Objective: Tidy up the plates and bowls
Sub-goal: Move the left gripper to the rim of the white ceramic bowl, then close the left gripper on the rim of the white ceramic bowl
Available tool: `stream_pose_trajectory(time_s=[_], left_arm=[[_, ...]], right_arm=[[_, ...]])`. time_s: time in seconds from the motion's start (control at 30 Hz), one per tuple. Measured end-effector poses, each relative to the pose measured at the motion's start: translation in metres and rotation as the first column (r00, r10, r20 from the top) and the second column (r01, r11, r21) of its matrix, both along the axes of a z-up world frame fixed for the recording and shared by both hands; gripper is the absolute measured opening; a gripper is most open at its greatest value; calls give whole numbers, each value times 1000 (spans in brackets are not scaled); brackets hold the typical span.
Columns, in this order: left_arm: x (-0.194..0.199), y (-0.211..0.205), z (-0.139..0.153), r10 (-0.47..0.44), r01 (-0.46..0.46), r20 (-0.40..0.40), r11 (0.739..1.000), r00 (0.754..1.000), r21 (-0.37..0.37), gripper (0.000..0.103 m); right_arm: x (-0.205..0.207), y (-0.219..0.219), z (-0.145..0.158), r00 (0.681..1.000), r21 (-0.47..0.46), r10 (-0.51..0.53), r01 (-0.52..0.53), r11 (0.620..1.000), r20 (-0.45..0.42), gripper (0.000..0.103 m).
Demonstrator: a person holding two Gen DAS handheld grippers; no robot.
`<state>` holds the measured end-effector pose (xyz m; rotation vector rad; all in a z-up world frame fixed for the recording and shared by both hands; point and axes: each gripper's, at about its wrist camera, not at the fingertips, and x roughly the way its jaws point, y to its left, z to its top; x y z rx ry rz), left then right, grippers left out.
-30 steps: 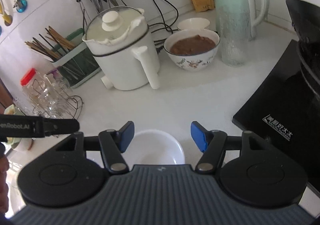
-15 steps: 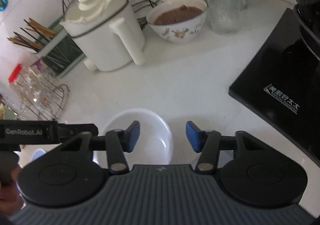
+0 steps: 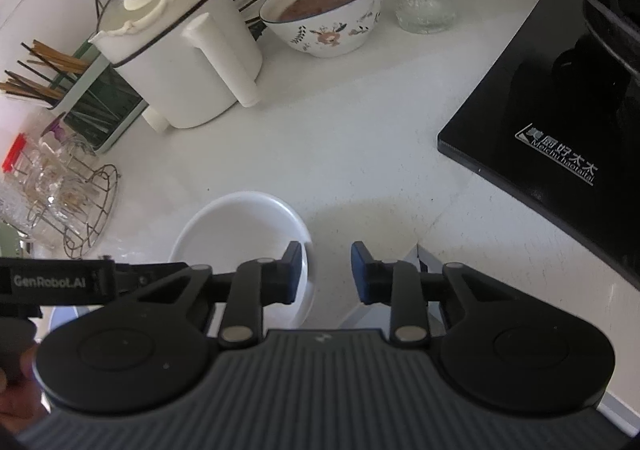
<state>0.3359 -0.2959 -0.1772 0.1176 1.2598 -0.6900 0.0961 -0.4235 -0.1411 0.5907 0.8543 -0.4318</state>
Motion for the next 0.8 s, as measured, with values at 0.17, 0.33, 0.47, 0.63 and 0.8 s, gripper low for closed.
stream_pose_trajectory(time_s=[0.17,0.33,0.47,0.63,0.8], left_arm=[[2,3,-7,21,-22,-43,1000,999,-21,36],[-2,4,-12,28,-31,-61,999,998,-33,18],[-5,2,-10,27,-29,-54,999,998,-45,10],[-7,3,-7,25,-28,-54,998,998,-53,10],[-9,7,1,23,-25,-59,999,998,-48,10]], right_arm=[[1,0,-4,1000,10,19,-19,1000,-3,21],[1,2,-8,999,26,42,-42,999,-11,13],[0,4,-7,999,33,53,-53,998,-5,11],[-3,4,-5,999,42,53,-53,998,-5,10],[-6,7,2,998,35,59,-60,998,10,10]])
